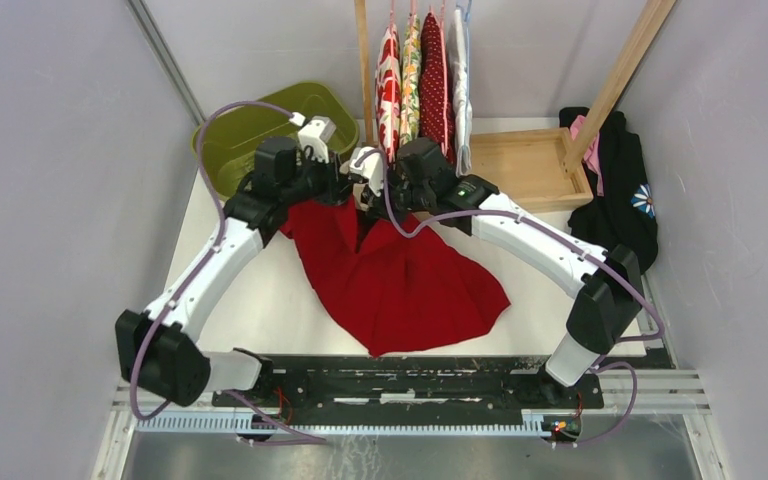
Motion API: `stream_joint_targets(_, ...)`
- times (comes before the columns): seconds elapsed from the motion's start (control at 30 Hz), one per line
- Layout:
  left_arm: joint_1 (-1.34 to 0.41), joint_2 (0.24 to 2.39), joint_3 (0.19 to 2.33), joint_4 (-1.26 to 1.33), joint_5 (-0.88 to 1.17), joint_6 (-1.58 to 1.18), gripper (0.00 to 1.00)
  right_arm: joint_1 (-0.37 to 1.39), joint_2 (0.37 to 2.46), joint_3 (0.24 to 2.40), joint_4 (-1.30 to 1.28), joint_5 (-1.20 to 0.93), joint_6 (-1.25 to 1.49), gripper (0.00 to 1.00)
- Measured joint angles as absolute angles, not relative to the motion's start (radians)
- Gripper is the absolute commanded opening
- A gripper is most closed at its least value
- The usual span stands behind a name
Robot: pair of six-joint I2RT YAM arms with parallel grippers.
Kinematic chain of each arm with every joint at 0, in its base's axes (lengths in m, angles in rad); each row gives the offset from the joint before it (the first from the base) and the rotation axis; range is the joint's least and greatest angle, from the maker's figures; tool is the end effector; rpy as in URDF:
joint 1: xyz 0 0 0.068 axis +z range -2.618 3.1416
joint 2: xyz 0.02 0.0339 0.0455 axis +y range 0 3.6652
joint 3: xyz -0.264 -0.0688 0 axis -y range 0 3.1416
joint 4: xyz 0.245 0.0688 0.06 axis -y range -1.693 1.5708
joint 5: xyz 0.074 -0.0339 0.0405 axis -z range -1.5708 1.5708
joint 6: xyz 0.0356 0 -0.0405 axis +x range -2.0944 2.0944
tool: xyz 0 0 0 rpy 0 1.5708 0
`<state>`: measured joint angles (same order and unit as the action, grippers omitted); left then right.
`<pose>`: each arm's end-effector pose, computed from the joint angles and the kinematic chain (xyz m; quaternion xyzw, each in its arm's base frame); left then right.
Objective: Remove the skirt from the hanger
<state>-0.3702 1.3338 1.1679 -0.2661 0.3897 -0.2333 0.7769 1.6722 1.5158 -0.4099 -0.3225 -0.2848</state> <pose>0.2810 -0.1236 0.3441 0.1607 0.8172 -0.3129 0.4566 0.2695 0.2808 0.3394 -0.5046 0.7069 0.2522 0.4266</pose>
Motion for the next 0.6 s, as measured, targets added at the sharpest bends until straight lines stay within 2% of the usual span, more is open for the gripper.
stream_joint_targets(0.27,-0.363,1.156,1.185,-0.281,0.368,-0.236,0.42,0.778,1.668,1.517,-0.364,-0.319,-0.309,0.01)
stream_joint_targets(0.6,-0.389,1.05,1.116,-0.279,0.403,-0.261,0.34,0.78,1.671,1.553,-0.356,-0.309,-0.342,0.01)
